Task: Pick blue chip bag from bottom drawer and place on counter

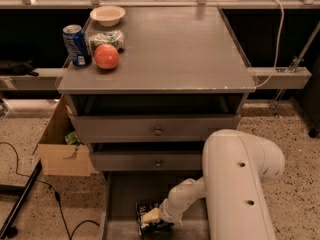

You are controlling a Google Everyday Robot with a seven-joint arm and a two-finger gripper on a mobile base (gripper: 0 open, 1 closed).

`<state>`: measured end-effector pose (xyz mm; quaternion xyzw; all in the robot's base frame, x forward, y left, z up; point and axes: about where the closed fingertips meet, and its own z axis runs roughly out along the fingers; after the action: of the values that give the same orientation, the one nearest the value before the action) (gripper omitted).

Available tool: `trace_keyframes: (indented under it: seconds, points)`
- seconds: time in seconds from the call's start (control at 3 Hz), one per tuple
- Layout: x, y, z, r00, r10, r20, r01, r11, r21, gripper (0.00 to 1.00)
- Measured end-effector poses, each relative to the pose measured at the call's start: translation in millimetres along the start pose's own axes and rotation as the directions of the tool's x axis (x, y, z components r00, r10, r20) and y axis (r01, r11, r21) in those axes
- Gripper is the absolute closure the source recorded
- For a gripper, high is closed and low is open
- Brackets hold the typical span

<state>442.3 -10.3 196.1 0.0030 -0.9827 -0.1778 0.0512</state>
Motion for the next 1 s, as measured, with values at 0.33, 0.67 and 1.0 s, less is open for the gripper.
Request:
trace_keyframes:
  seconds: [0.33,0.67,1.0]
  points:
    - [-16,3,18,1.000,-0.017,-0.021,0.017,0.9995,0.028,0.00]
    - [-36,5,28,0.999,-0.034,0.008,0.033,0.9975,0.062,0.00]
    - [-36,5,28,0.999,-0.034,0.008,0.033,0.9975,0.062,0.00]
